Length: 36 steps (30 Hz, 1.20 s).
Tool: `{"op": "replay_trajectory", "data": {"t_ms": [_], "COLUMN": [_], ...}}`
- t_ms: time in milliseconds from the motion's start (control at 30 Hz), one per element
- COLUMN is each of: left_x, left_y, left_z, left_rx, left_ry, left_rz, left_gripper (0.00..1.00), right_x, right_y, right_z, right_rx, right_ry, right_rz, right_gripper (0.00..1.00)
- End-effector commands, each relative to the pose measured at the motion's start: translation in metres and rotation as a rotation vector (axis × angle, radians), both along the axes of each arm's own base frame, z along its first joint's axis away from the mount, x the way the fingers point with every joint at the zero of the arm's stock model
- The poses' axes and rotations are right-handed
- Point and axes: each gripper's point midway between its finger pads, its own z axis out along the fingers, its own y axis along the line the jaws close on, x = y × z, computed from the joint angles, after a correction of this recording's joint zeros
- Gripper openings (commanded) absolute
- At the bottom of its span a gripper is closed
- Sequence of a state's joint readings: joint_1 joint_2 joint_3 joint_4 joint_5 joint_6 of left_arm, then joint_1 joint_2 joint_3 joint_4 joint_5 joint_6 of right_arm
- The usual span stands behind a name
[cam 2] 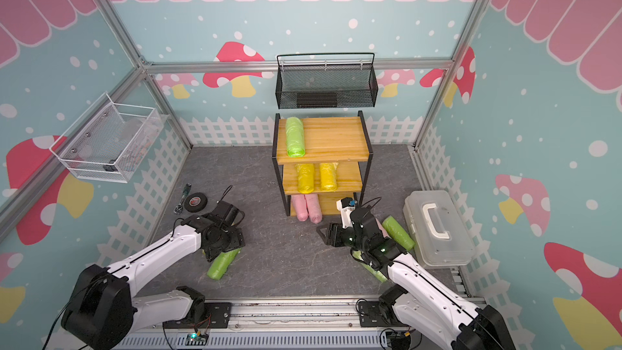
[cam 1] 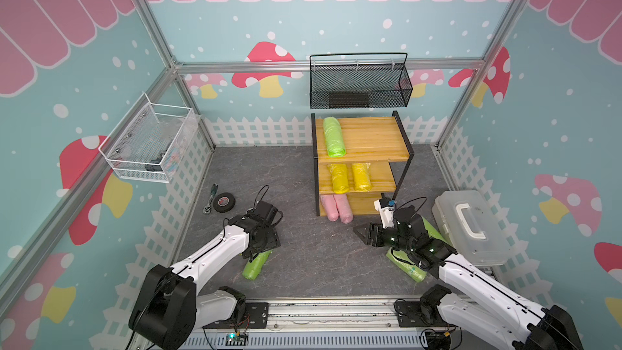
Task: Sort the rolls of trash bags by color and place them on the shelf
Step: Pick up the roll of trash bags from the center of the board.
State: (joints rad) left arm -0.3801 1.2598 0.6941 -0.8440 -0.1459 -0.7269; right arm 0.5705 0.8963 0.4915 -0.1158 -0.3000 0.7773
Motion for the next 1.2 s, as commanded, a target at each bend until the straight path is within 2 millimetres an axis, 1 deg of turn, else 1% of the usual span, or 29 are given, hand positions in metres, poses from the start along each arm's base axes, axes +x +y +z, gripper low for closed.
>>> {"op": "replay_trajectory", "data": {"t_ms": [0,100,233,400,567,733,767,833,933,1067,1167], "left_x": [-0.001,-0.001,-0.001,-0.004,-0.008,-0.013,-0.015,-0.017,-0.019,-0.018,-0.019], "left_y": [0.006,0.007,0.002,-0.009,-0.021,-0.031,-0.032,-0.034,-0.037,-0.036,-0.037], "left_z": [-0.001,-0.004,-0.008,-0.016,-0.021,-0.025,-0.025,-0.023,-0.018,-0.009,-0.006], "left_rx": [0.044,0.052,0.026,-0.024,-0.080,-0.142,-0.155,-0.170,-0.198,-0.212,-0.220], "left_ry": [0.022,0.030,0.040,0.065,0.093,0.108,0.109,0.104,0.088,0.053,0.046], "left_rz": [0.026,0.032,0.020,-0.001,-0.016,-0.003,0.002,0.007,0.016,0.021,0.013], "left_gripper": [0.85,0.84,0.80,0.73,0.70,0.71,0.74,0.85,0.91,0.90,0.85], "right_x": [-0.003,-0.005,-0.008,-0.012,-0.012,-0.012,-0.012,-0.013,-0.014,-0.014,-0.014], "right_y": [-0.003,-0.005,-0.009,-0.014,-0.015,-0.015,-0.015,-0.015,-0.015,-0.016,-0.017], "right_z": [-0.003,-0.003,-0.004,-0.010,-0.008,-0.005,-0.004,-0.004,-0.001,0.001,0.001], "right_rx": [-0.026,-0.023,-0.028,-0.030,-0.028,-0.028,-0.025,-0.025,-0.022,-0.021,-0.022], "right_ry": [0.003,0.010,0.014,0.028,0.026,0.031,0.030,0.033,0.032,0.030,0.034], "right_rz": [0.003,-0.004,-0.018,-0.039,-0.046,-0.047,-0.044,-0.045,-0.044,-0.047,-0.049], "right_gripper": [0.68,0.68,0.68,0.68,0.68,0.68,0.68,0.68,0.68,0.68,0.68]}}
